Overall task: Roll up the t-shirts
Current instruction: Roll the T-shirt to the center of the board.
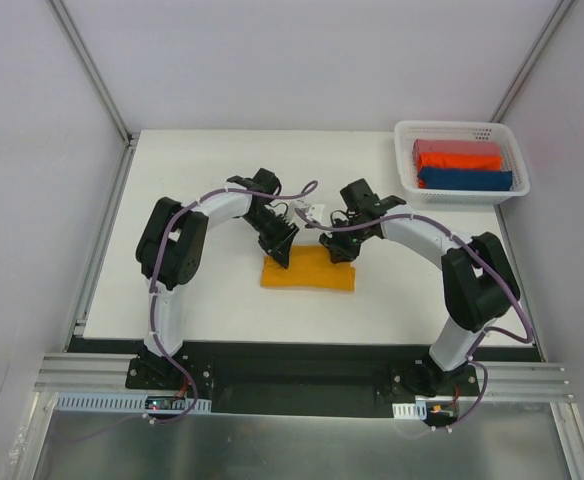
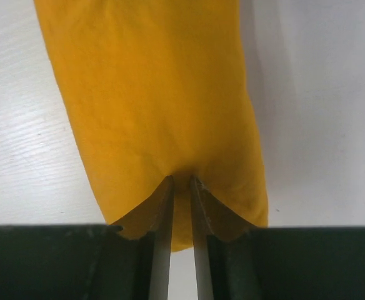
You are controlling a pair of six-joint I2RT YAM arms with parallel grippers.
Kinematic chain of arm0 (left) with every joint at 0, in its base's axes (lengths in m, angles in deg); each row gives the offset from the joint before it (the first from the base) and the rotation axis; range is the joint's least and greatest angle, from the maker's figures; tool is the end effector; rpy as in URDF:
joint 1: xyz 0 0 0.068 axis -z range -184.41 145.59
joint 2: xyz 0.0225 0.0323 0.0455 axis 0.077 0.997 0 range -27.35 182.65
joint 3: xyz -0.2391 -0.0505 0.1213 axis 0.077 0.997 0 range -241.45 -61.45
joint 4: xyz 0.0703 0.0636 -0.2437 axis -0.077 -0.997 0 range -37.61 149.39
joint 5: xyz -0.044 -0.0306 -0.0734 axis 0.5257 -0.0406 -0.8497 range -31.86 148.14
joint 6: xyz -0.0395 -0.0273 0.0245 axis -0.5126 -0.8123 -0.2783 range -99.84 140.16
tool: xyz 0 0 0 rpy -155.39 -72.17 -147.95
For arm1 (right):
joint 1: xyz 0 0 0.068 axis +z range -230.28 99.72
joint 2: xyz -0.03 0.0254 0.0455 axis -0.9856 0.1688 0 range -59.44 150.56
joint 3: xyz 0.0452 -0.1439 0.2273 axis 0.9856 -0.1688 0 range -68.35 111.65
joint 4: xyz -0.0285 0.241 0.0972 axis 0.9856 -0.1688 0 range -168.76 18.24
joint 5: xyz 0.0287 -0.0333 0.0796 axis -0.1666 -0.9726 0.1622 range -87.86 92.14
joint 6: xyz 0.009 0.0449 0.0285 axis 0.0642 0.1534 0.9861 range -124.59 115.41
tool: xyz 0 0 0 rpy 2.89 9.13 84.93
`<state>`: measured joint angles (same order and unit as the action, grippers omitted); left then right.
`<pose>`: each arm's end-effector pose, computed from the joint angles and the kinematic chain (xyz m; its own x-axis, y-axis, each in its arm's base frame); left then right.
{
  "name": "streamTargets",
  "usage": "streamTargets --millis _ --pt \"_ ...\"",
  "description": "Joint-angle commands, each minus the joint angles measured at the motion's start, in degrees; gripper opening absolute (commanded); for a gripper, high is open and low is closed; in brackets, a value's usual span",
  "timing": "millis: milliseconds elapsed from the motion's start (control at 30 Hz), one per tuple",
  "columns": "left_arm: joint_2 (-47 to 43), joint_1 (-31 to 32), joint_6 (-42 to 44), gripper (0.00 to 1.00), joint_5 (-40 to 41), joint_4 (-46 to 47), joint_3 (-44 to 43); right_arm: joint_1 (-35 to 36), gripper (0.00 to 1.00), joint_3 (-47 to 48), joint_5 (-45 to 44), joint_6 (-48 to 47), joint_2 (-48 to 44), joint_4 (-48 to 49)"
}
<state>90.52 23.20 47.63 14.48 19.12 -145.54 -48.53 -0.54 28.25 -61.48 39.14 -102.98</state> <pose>0.3500 -0.2108 0.1647 -0.5236 0.6505 -0.5502 0.8398 0.2851 -0.4621 0.2896 0.1976 0.2072 0.1328 -0.8023 -0.5820 -0.9830 -0.0314 -0.1811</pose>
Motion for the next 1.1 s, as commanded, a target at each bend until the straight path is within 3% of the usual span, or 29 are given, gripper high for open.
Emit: streamTargets --millis 0,133,167,233,333,367,400,433,633,933,1067 --pt "1.75 -0.90 -0.48 0.28 -1.08 -2.35 -1.33 -2.30 0.20 -0.40 -1.76 -2.35 0.20 0.72" --pt "2.46 -0.98 -0.48 0.28 -1.16 -2.53 -1.86 -3.18 0.27 -1.28 -3.43 -3.23 0.56 0.90" --pt "2.55 -0.99 -0.57 0.28 -1.34 -2.71 -2.12 -3.27 0.37 -1.19 -3.52 -3.23 0.29 0.99" --pt "2.72 -1.07 -0.74 0.28 -1.78 -2.79 -2.48 -3.27 0.46 -0.32 -3.35 -2.36 -1.02 1.08" --pt "2.72 -1.25 -0.92 0.28 -2.48 -3.23 -3.09 -2.75 0.74 0.83 -2.21 -1.30 -5.13 1.16" --pt "2.64 -1.34 -1.18 0.28 -2.92 -3.23 -3.35 -2.40 0.91 0.48 -1.77 -1.56 -6.72 2.03" --pt "2.37 -1.60 -1.36 0.28 -4.14 -3.41 -3.53 -2.04 1.00 0.13 -0.89 -1.91 -8.13 2.48" --pt "2.28 -1.77 -1.71 0.28 -4.76 -3.50 -3.71 -0.47 0.96 -0.39 -0.80 -2.61 -10.67 2.92" --pt "2.11 -2.92 -3.47 0.30 -10.39 -4.20 -5.11 8.13 0.96 -10.50 -0.27 -8.93 -16.49 9.34" --pt "4.92 -4.94 -7.77 0.30 -14.43 -4.46 -7.57 13.95 0.96 -12.70 -3.17 -12.81 -11.84 15.92" --pt "7.11 -7.13 -11.10 0.30 -18.20 -4.55 -9.77 16.15 0.96 -13.93 -8.51 -12.64 -10.17 21.02"
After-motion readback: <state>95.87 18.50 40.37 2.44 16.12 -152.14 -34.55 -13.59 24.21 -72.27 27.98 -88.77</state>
